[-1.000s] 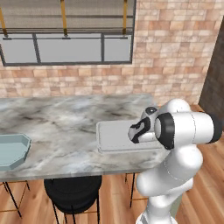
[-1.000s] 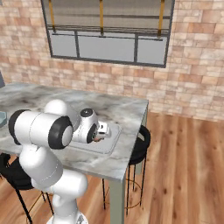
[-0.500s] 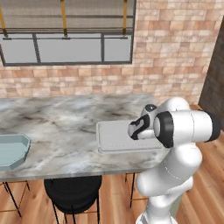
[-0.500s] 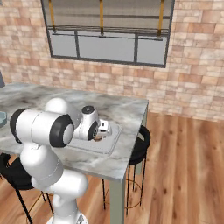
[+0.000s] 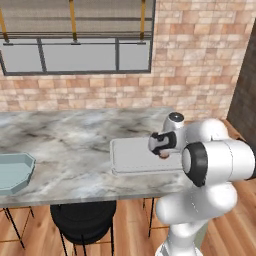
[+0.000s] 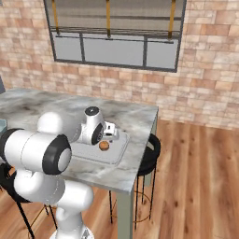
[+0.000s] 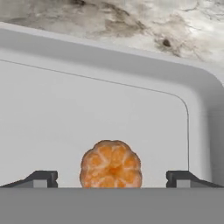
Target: Place the cold items (bell pepper and tangerine) from the fridge in one tupperware on the dining counter. Place the warm items (kebab skewer and hot dog) in the stove area in another tupperware.
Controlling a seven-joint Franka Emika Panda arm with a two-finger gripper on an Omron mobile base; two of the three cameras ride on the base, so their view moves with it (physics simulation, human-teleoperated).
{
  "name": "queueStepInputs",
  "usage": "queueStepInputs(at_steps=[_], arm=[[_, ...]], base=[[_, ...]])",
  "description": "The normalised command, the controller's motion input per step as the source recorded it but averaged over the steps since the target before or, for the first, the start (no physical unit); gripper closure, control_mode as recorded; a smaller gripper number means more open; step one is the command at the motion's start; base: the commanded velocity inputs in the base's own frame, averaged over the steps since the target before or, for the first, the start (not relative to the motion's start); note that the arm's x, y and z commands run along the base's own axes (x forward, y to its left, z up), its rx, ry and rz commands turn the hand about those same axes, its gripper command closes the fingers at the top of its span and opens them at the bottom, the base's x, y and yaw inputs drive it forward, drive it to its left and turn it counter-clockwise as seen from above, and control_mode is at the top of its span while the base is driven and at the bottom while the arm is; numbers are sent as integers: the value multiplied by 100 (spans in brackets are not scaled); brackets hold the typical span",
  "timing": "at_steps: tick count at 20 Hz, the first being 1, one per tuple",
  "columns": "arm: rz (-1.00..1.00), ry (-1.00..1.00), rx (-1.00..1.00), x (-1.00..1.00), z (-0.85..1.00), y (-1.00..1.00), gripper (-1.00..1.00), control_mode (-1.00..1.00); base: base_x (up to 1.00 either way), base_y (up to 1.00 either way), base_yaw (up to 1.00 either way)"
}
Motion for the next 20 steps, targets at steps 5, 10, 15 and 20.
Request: queueStepInputs(at_steps=[5,10,15,20], arm=[[0,0,0,-28,65,-8,-100,-100],[0,0,0,-32,60,-13,-100,-100],[0,0,0,-46,56,-15,-100,-100],[0,-1,0,-62,52,-15,-100,-100]], base=[[0,0,0],[0,0,0],[0,0,0],[0,0,0]])
